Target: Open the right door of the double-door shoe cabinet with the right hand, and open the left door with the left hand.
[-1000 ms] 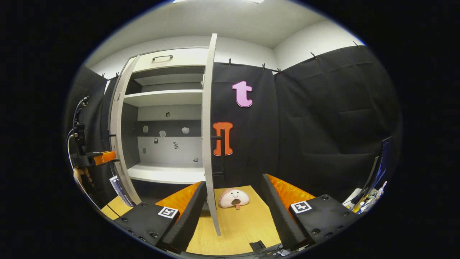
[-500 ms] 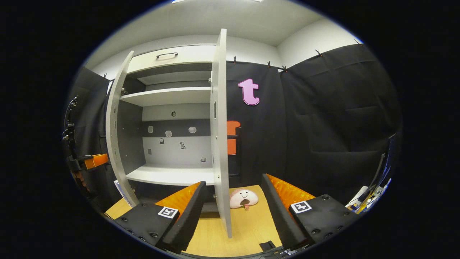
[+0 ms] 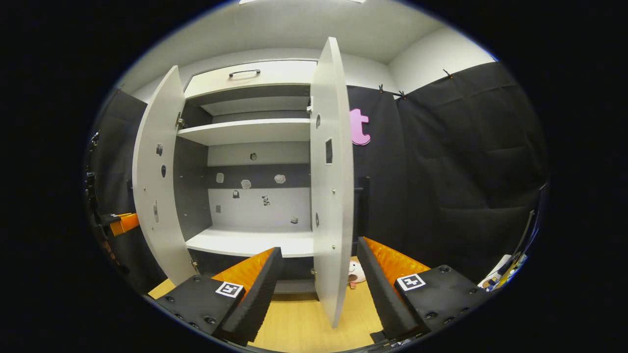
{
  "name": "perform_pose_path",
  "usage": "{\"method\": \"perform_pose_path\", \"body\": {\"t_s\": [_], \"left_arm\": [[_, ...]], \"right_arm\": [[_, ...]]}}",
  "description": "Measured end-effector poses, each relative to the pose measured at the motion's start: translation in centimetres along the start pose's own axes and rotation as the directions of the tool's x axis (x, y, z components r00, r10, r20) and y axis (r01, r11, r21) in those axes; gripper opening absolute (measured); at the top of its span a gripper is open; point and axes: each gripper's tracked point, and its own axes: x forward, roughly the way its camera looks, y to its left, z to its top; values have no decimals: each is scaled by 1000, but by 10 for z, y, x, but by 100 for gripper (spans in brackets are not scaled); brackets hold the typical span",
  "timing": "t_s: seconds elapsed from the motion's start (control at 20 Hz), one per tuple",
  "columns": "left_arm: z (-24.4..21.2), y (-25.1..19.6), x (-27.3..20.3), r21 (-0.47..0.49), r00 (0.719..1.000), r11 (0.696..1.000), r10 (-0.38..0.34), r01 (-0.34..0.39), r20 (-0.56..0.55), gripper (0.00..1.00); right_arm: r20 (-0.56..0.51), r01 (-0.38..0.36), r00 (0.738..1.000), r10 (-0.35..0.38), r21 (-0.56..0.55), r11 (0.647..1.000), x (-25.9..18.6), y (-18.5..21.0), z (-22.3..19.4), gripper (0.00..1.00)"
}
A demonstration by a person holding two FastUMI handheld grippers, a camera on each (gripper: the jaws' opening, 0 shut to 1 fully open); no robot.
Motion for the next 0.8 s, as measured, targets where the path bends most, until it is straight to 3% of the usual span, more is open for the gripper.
{"method": "perform_pose_path", "body": {"t_s": [0.6,0.65,0.8], "left_arm": [[1,24,-3,4,1000,1000,-6,6,9,2],[1,28,-3,4,1000,1000,-6,6,7,2],[1,32,-2,-17,1000,1000,-7,7,3,1]], "right_arm": [[-4,-14,1000,14,8,1000,-12,50,-6,98],[-4,-11,1000,11,8,1000,-13,52,-8,89],[-7,4,1000,-4,15,1000,-16,58,-11,89]]}}
